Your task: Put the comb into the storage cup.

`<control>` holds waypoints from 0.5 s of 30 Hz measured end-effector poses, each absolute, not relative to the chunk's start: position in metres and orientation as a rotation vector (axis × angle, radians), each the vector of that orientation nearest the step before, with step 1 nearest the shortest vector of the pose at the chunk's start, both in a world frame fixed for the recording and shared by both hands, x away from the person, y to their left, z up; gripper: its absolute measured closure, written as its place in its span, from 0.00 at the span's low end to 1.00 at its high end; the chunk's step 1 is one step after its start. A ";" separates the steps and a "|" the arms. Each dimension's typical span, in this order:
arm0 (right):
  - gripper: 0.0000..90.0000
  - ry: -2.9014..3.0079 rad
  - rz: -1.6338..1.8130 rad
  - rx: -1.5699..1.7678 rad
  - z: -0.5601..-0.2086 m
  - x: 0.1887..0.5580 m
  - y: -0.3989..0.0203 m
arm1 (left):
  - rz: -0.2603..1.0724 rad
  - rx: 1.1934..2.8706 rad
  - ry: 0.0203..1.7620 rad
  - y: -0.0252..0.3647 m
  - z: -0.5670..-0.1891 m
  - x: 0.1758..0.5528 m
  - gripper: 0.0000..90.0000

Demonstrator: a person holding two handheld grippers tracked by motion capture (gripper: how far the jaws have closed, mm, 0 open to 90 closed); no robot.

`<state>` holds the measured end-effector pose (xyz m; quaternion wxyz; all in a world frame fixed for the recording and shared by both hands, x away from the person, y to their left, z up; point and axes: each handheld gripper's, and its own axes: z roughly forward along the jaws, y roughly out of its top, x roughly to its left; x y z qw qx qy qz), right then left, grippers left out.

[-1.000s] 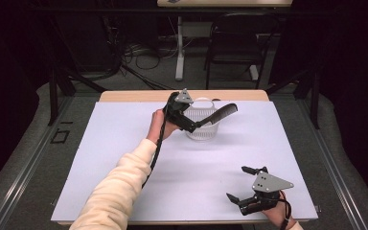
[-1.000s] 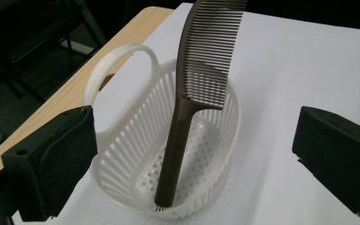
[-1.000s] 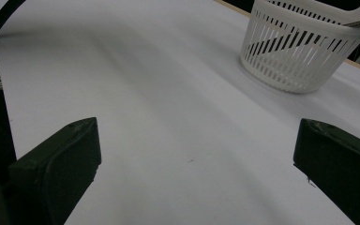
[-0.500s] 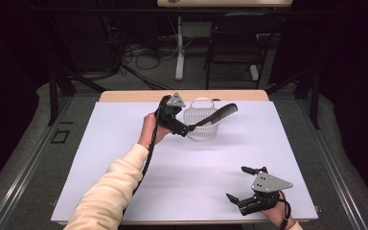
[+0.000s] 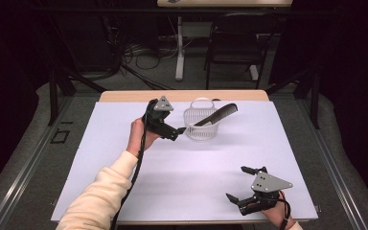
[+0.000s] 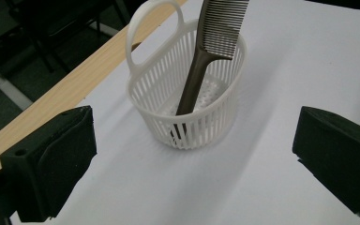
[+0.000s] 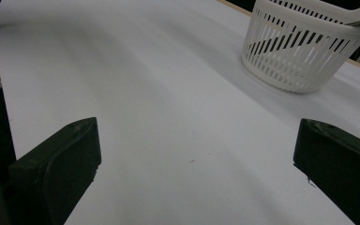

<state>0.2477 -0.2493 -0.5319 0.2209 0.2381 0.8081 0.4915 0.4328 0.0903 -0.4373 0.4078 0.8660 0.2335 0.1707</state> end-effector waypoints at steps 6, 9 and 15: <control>0.01 2.234 1.359 0.656 -0.532 0.248 -0.249 | 0.447 2.180 0.611 0.101 -0.437 0.424 0.00; 0.00 2.235 1.358 0.655 -0.532 0.248 -0.249 | 0.453 2.180 0.622 0.107 -0.438 0.419 0.00; 0.00 2.234 1.359 0.656 -0.532 0.248 -0.249 | 0.465 2.187 0.643 0.120 -0.442 0.409 0.00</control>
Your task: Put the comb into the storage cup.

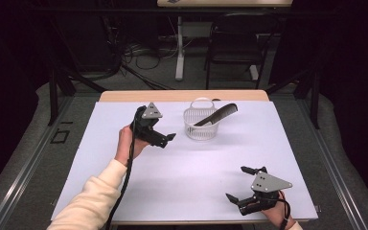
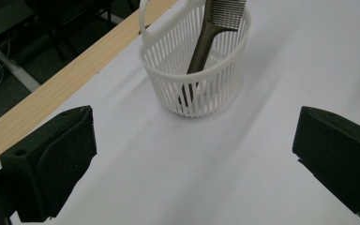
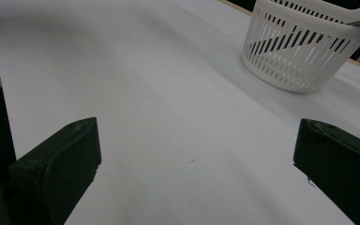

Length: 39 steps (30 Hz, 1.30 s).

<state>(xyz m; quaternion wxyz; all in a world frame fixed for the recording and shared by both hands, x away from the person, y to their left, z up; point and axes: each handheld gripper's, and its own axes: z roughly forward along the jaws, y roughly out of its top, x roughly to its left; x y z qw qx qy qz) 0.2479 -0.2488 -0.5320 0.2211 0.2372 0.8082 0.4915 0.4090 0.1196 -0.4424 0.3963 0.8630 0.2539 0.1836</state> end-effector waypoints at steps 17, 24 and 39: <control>0.00 2.236 1.356 0.657 -0.532 0.248 -0.248 | 0.490 2.185 0.718 0.157 -0.458 0.380 0.00; 0.00 2.234 1.355 0.658 -0.532 0.248 -0.248 | 0.485 2.176 0.739 0.168 -0.465 0.365 0.00; 0.00 2.236 1.354 0.658 -0.533 0.249 -0.247 | 0.484 2.183 0.780 0.187 -0.480 0.339 0.00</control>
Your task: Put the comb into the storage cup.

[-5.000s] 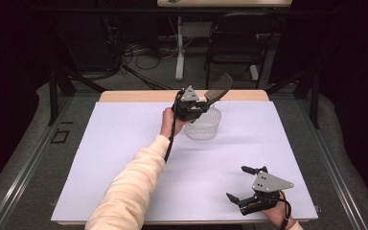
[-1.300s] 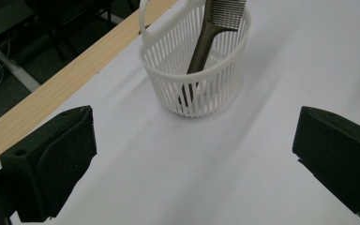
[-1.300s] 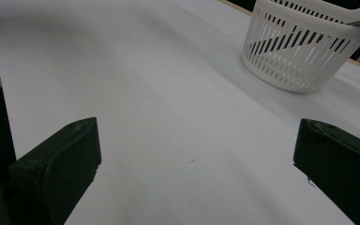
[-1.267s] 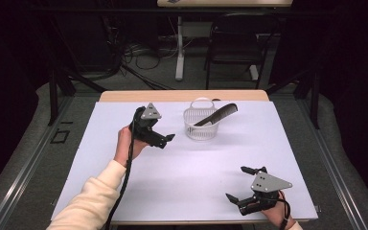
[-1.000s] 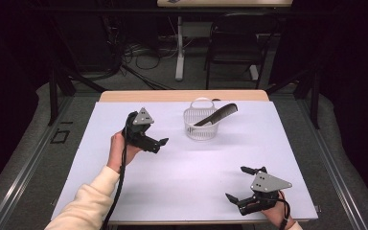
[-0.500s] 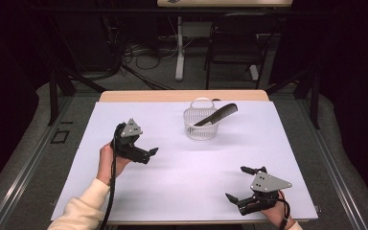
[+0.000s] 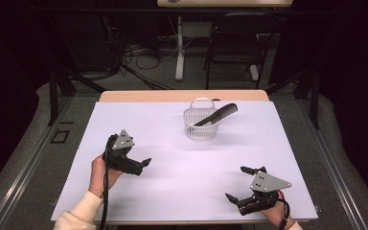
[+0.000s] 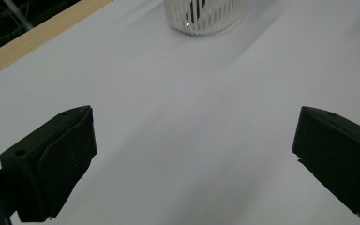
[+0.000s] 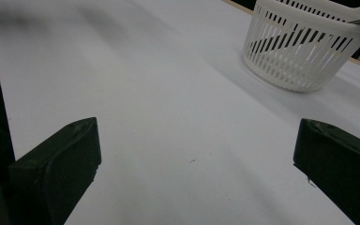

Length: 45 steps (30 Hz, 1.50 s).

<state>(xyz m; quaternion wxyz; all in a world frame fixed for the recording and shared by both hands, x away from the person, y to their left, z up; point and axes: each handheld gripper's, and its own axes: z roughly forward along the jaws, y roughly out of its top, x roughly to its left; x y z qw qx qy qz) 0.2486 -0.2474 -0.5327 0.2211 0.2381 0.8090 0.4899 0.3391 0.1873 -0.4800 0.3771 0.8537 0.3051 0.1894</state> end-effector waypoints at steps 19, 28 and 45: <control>0.00 2.237 1.353 0.659 -0.533 0.249 -0.248 | 0.486 2.172 0.831 0.208 -0.495 0.312 0.00; 0.00 2.237 1.352 0.659 -0.533 0.249 -0.248 | 0.483 2.161 0.881 0.224 -0.503 0.298 0.00; 0.00 2.237 1.350 0.664 -0.533 0.249 -0.247 | 0.489 2.134 0.962 0.243 -0.518 0.276 0.00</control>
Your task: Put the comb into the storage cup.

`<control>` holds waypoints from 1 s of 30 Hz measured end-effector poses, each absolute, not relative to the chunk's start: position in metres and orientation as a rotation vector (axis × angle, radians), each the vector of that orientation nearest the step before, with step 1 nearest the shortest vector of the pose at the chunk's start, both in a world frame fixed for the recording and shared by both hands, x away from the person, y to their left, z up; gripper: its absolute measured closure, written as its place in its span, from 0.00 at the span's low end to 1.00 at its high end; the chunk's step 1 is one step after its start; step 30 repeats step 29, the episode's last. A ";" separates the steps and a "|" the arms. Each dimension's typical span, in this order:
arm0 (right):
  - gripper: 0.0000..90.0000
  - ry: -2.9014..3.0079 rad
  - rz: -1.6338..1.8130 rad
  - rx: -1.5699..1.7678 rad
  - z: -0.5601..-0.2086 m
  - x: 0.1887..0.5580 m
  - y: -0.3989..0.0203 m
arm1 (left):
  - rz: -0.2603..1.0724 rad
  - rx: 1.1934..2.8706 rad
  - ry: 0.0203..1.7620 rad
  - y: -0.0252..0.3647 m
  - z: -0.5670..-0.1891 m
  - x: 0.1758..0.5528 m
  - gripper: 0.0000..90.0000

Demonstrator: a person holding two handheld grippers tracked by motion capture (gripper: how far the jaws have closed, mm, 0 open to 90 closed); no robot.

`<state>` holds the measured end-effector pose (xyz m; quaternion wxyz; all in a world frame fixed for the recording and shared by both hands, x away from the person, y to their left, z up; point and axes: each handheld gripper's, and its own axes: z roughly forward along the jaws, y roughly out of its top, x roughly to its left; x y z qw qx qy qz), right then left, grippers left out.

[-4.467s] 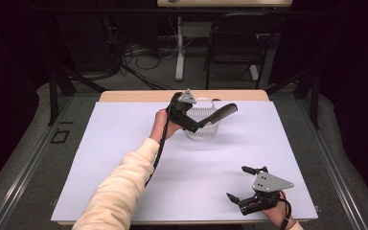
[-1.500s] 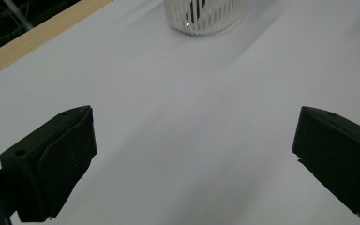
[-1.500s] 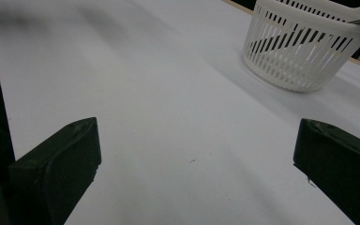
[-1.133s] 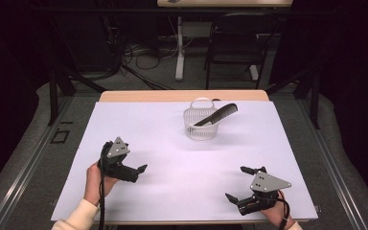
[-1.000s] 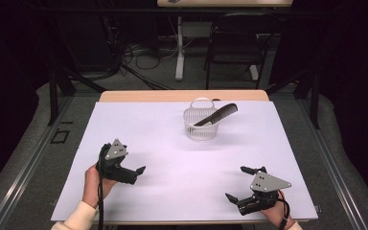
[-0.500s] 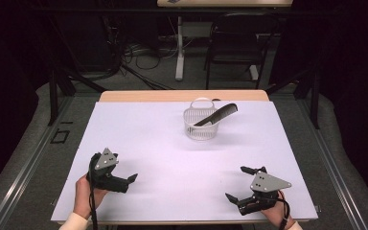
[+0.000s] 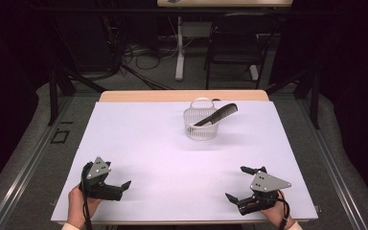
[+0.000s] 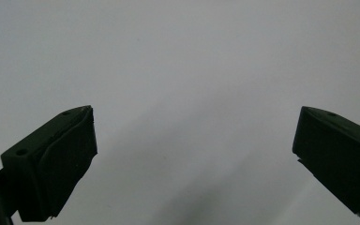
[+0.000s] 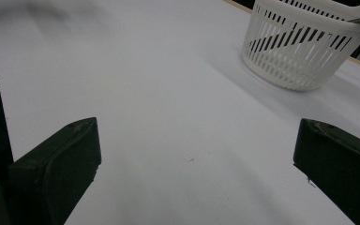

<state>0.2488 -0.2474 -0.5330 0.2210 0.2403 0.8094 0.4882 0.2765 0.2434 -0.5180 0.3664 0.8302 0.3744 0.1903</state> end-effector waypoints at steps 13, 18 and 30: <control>0.00 2.234 1.348 0.657 -0.532 0.248 -0.248 | 0.486 2.111 1.018 0.258 -0.525 0.259 0.00; 0.00 2.236 1.346 0.658 -0.532 0.248 -0.248 | 0.494 2.085 1.023 0.261 -0.526 0.252 0.00; 0.00 2.237 1.346 0.651 -0.533 0.248 -0.248 | 0.469 2.077 1.063 0.269 -0.536 0.255 0.00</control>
